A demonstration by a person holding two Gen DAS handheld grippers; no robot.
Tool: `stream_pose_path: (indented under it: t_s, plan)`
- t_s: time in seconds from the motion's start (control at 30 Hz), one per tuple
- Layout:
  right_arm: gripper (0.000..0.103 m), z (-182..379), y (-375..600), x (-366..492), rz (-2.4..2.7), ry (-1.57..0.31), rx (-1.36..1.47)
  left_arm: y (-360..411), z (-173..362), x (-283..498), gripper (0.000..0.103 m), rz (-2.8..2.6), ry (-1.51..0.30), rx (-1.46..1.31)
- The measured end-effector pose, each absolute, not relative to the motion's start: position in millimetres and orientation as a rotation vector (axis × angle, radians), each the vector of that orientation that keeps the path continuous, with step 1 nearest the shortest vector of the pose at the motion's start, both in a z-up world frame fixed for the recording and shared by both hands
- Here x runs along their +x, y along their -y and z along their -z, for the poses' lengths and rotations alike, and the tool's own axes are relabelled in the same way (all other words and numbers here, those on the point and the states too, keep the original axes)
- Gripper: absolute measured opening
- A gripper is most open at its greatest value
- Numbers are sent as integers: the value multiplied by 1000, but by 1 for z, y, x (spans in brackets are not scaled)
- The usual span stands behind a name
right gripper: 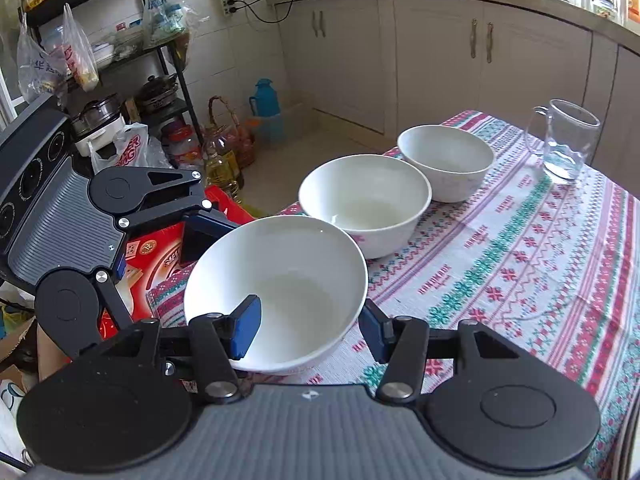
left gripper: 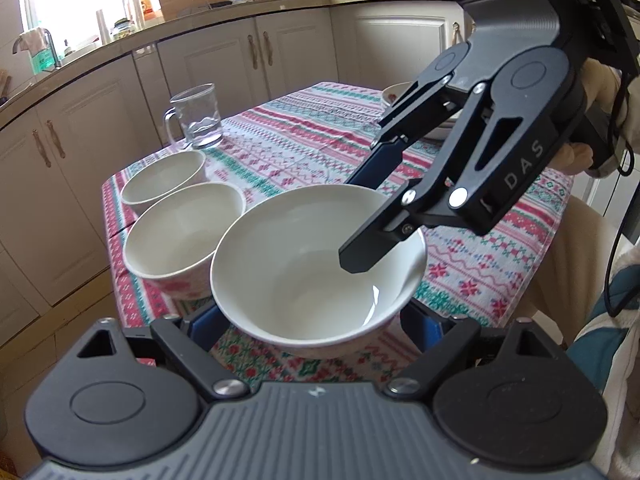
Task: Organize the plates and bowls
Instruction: 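Close the right tool on the bowl rim and lift the bowl, then carry the large white bowl with the right tool toward the other bowls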
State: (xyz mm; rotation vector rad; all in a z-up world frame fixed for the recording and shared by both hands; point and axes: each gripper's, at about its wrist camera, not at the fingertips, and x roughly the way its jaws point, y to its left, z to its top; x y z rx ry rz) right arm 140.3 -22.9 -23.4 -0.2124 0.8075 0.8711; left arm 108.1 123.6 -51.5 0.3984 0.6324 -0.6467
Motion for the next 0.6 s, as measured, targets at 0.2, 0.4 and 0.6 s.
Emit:
stream_pose_path:
  t_s: [0.2,0.4,0.6]
  plan:
    - [60,20,50,133,-803,-797,-197,-99,49,112,91,698,-614,408]
    - [60,19,80,128,-736,-791,-166,-73,50,116,91,755,-600,421]
    - [60,19,99,124,-685,-786,-167,-53,53,121,91,792,-600,420]
